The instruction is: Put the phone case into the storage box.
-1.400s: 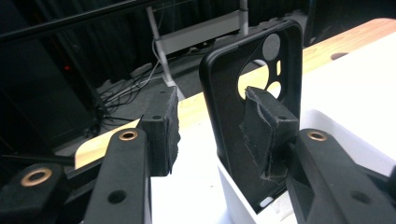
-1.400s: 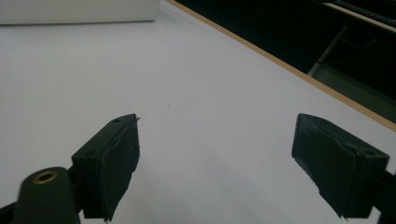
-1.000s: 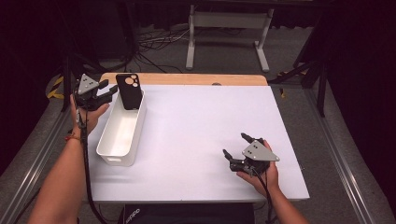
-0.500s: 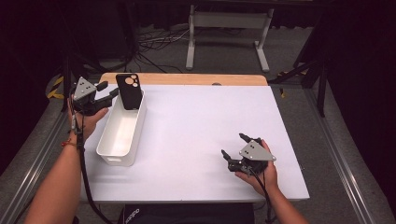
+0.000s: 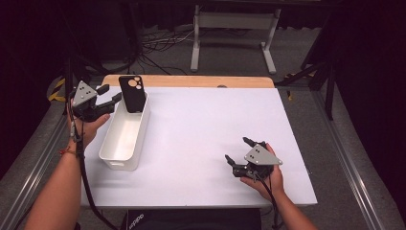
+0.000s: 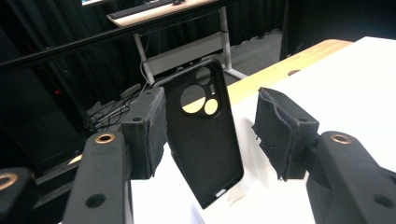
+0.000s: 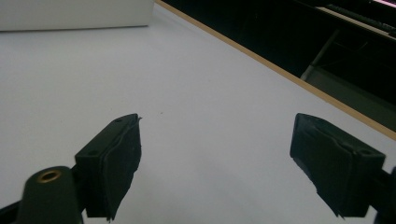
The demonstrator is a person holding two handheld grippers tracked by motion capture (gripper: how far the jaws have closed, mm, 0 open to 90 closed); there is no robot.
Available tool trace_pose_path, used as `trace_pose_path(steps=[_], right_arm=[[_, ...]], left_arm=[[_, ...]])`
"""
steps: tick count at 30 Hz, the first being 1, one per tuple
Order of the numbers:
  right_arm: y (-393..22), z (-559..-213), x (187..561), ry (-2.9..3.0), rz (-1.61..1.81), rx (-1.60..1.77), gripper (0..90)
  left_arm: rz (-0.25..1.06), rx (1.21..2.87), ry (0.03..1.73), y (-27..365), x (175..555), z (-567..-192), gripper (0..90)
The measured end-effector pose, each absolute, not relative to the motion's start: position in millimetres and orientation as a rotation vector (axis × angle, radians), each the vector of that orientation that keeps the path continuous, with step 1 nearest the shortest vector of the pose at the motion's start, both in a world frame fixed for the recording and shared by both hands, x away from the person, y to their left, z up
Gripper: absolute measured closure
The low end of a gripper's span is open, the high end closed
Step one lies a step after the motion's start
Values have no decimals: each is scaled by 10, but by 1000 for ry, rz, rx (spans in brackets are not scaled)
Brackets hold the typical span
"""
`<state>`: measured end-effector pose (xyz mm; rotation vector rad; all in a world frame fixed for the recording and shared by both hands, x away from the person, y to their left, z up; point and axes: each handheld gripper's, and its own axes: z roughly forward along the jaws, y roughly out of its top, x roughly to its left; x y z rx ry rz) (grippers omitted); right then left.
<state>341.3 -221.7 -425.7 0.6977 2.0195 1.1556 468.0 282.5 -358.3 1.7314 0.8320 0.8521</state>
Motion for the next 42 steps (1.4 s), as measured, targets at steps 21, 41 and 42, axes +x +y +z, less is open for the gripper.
trace_pose_path(steps=[21, 41, 42], right_arm=[[-2170, -4213, 3385, 2025, 1113, 696, 173], [-2169, -4168, 3339, 2048, 1126, 670, 169], [-2172, -4170, 3340, 2048, 1132, 670, 168]], left_arm=[[848, 1766, 773, 2689, 4406, -3572, 186], [783, 1738, 676, 2636, 4103, -3462, 32], [781, 1740, 662, 2631, 4088, -3455, 26]])
